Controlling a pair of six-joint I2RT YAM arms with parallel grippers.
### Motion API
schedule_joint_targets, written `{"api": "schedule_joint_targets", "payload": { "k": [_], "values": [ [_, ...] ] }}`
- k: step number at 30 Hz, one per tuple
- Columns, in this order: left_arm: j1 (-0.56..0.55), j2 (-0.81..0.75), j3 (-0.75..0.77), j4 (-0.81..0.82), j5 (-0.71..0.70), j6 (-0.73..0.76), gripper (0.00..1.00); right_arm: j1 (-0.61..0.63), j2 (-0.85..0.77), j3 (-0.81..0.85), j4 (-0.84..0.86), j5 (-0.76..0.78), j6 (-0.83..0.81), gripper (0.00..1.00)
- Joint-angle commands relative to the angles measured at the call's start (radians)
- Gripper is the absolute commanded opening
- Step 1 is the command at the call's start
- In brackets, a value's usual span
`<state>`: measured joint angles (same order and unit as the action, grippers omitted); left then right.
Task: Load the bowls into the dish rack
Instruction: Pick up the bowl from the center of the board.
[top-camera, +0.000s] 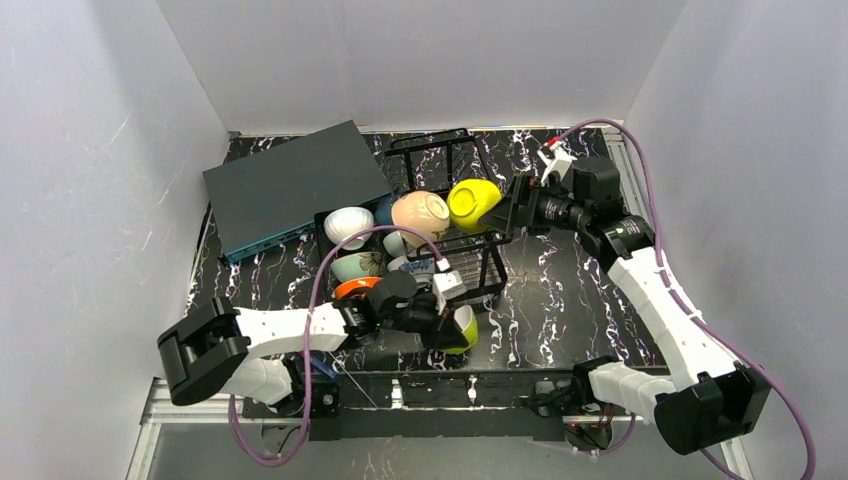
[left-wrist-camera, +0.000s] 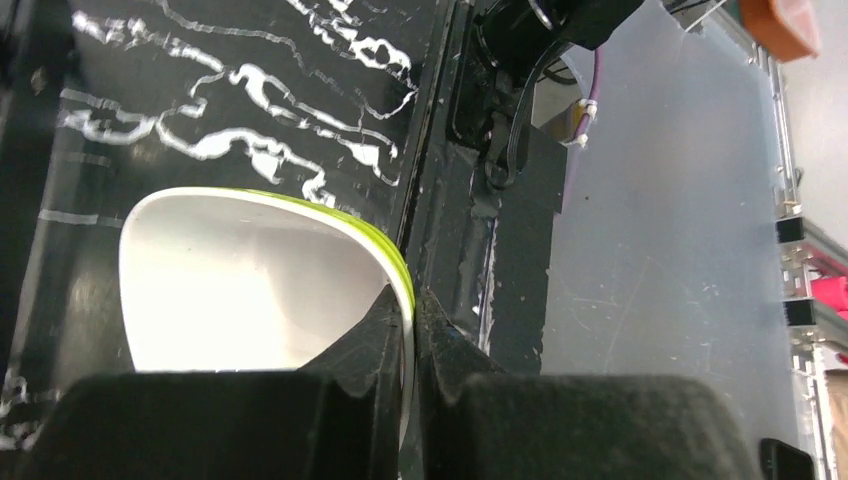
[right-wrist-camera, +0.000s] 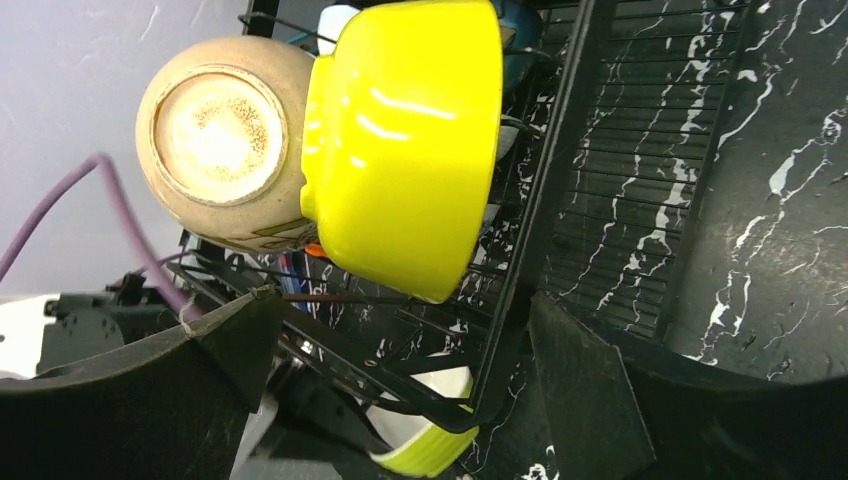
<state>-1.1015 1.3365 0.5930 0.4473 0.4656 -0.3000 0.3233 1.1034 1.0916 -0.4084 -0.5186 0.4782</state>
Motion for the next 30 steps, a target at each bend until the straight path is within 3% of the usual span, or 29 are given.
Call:
{"api": "schedule_joint_targets", "payload": {
  "k": [1,8,18,23,30],
  "values": [
    [0.061,-0.124,-0.11,0.197,0.056,-0.182,0.0,0.101,-0.022,0.046,0.237,-0.105,-0.02,0.99],
    [0.117,-0.365,-0.306,0.286,-0.036,-0.262,0.0,0.186,-0.073,-0.048,0.351,-0.121,-0.11,0.99],
    [0.134,-0.691,-0.433,0.271,-0.156,-0.295,0.0,0.196,-0.154,-0.146,0.476,-0.22,-0.256,0.99],
    [0.134,-0.734,-0.423,0.235,-0.155,-0.292,0.0,0.197,-0.227,-0.199,0.518,-0.206,-0.332,0.99],
    [0.133,-0.676,-0.381,0.215,-0.09,-0.276,0.0,0.198,-0.289,-0.179,0.428,0.05,-0.38,0.99]
  ]
}}
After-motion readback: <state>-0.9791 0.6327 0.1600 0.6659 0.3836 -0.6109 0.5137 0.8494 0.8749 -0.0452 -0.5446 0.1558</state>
